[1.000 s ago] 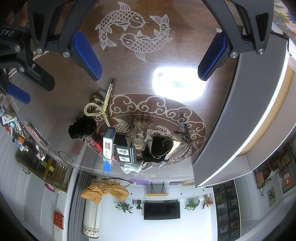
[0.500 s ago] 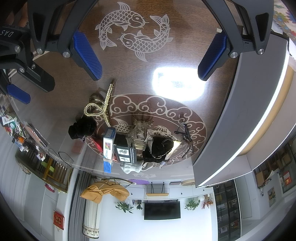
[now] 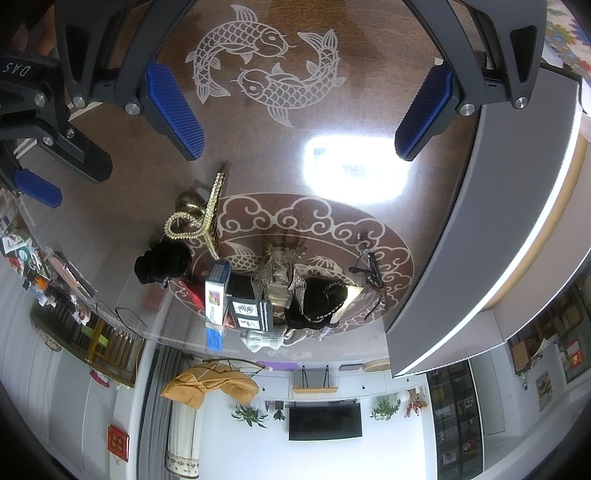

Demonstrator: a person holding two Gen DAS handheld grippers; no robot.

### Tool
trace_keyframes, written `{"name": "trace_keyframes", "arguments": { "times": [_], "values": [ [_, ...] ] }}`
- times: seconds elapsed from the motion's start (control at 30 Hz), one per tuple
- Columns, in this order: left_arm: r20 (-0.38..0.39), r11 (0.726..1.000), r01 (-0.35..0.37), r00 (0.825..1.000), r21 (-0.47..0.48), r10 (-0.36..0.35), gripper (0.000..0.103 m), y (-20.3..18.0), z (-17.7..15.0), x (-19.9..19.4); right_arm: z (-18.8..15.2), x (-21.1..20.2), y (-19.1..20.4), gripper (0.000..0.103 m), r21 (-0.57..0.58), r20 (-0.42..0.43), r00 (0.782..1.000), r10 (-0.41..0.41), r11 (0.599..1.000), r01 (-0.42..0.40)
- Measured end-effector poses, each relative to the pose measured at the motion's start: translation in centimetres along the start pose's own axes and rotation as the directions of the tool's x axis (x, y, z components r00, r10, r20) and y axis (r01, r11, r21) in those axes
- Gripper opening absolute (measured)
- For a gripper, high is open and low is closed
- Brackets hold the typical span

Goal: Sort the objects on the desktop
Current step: 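Move the left tool to the gold rhinestone hair clip and close on it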

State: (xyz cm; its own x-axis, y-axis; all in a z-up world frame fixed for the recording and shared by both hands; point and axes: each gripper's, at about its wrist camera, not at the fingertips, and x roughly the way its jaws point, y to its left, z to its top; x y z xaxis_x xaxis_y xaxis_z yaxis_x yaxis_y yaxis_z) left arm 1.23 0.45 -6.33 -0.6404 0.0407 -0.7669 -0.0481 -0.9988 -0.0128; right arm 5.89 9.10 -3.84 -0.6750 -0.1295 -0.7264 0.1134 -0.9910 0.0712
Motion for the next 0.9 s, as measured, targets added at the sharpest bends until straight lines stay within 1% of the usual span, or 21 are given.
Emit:
{"name": "trace_keyframes", "arguments": {
  "times": [0.27, 0.37, 0.47, 0.6, 0.7, 0.9],
  "values": [
    [-0.036, 1.0, -0.006, 0.999, -0.008, 0.006, 0.103, 0.7, -0.7, 1.2, -0.6, 0.9, -0.4, 0.103, 0.002, -0.024, 1.0, 0.001, 1.0, -0.001],
    [-0.054, 1.0, -0.006, 0.999, -0.006, 0.006, 0.103, 0.9, -1.0, 1.6, -0.9, 1.4, -0.5, 0.103, 0.006, -0.044, 0.999, 0.009, 1.0, -0.009],
    [-0.089, 1.0, -0.003, 0.996, -0.002, 0.003, 0.103, 1.1, -1.3, 2.3, -1.3, 2.2, -0.8, 0.103, 0.015, -0.068, 0.998, 0.013, 1.0, -0.012],
    [-0.114, 1.0, -0.002, 0.993, 0.003, 0.002, 0.103, 1.5, -1.8, 2.9, -1.7, 3.6, -1.1, 0.103, 0.025, -0.115, 0.993, 0.029, 0.999, -0.026],
    [-0.131, 1.0, -0.001, 0.991, 0.01, 0.002, 0.103, 1.9, -2.2, 3.3, -1.4, 4.9, -0.5, 0.103, 0.008, -0.15, 0.988, 0.035, 0.999, -0.034],
    [-0.18, 1.0, 0.017, 0.984, 0.026, -0.012, 0.103, 2.3, -2.7, 4.0, 0.5, 6.3, 1.0, 0.103, -0.014, -0.158, 0.987, 0.044, 0.999, -0.047]
  ]
}}
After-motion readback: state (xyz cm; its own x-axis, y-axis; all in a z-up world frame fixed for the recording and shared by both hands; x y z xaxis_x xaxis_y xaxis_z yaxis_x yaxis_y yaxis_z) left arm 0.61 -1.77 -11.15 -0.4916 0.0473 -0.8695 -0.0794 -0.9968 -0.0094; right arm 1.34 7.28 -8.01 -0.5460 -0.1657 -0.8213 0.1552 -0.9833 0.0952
